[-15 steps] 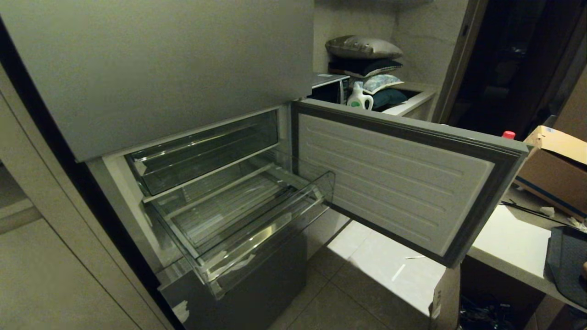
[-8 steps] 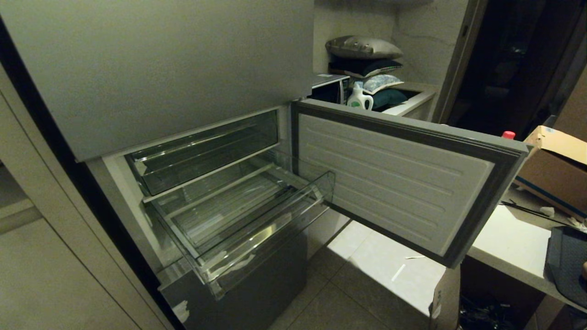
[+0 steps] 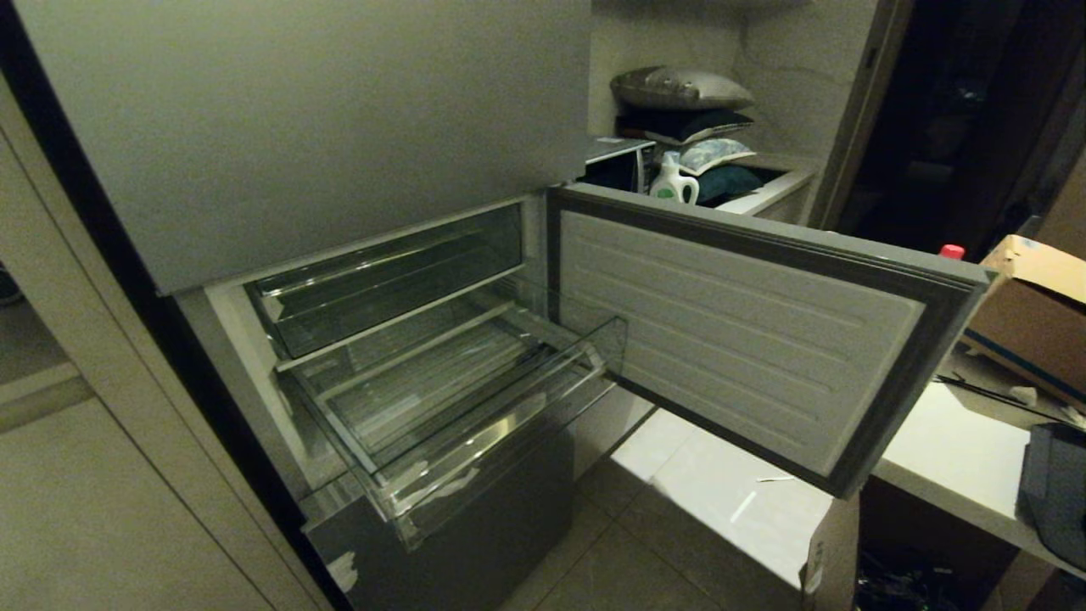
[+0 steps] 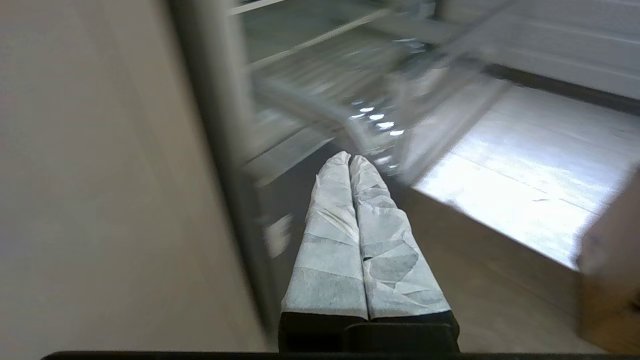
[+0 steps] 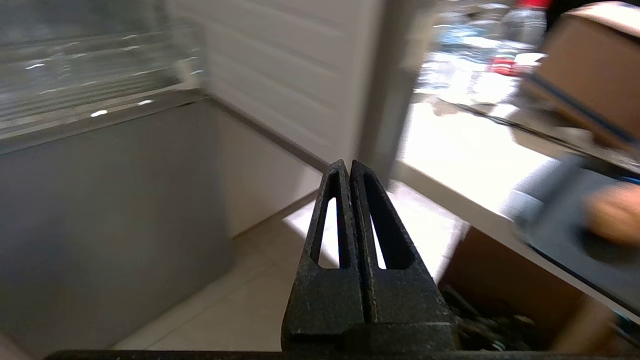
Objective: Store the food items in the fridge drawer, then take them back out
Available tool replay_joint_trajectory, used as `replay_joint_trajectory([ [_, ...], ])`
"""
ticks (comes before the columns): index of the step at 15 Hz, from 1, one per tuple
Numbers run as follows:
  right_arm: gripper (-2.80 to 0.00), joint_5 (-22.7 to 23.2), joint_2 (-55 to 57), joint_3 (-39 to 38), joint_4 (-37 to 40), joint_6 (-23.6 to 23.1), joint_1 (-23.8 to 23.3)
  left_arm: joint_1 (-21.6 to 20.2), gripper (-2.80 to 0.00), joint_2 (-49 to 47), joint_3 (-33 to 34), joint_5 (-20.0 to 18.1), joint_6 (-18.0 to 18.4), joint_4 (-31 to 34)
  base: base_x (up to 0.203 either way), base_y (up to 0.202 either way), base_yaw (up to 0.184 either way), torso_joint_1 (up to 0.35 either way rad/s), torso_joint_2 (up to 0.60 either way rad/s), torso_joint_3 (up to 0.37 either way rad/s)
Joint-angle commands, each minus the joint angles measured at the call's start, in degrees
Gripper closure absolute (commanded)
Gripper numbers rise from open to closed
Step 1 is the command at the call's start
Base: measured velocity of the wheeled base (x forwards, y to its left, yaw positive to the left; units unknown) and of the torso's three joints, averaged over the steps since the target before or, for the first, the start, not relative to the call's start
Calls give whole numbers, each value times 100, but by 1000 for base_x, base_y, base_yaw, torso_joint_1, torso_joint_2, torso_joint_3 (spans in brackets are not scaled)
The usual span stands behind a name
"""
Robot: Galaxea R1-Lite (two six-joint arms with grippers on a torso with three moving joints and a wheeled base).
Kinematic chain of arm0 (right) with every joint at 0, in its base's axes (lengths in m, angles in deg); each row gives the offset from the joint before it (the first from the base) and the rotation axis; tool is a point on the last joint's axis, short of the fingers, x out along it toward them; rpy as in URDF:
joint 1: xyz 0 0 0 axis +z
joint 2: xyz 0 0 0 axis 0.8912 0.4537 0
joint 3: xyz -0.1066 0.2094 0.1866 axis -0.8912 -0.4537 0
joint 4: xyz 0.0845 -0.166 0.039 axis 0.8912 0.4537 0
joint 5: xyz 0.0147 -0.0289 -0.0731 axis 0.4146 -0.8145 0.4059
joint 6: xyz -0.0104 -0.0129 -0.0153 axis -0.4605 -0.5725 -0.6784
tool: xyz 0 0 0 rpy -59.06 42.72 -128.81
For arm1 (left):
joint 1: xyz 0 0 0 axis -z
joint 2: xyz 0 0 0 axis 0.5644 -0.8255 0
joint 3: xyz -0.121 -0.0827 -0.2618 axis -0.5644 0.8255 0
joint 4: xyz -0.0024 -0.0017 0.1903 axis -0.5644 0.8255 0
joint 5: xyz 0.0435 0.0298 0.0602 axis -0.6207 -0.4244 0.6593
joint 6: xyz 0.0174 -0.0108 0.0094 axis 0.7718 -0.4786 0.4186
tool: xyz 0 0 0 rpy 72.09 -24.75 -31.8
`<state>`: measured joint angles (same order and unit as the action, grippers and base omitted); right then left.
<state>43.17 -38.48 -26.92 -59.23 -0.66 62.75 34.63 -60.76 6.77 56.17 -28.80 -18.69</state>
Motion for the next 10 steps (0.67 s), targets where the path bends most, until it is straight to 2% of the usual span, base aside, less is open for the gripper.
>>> replay_joint_trajectory([
  [1, 0, 5, -6, -176, -12, 9, 0, 0, 0, -9, 0, 0, -2, -1, 5, -5, 137, 5, 7, 5],
  [10, 0, -101, -6, -176, -13, 228, 0, 0, 0, -9, 0, 0, -2, 0, 1, -9, 176, 1, 3, 1],
])
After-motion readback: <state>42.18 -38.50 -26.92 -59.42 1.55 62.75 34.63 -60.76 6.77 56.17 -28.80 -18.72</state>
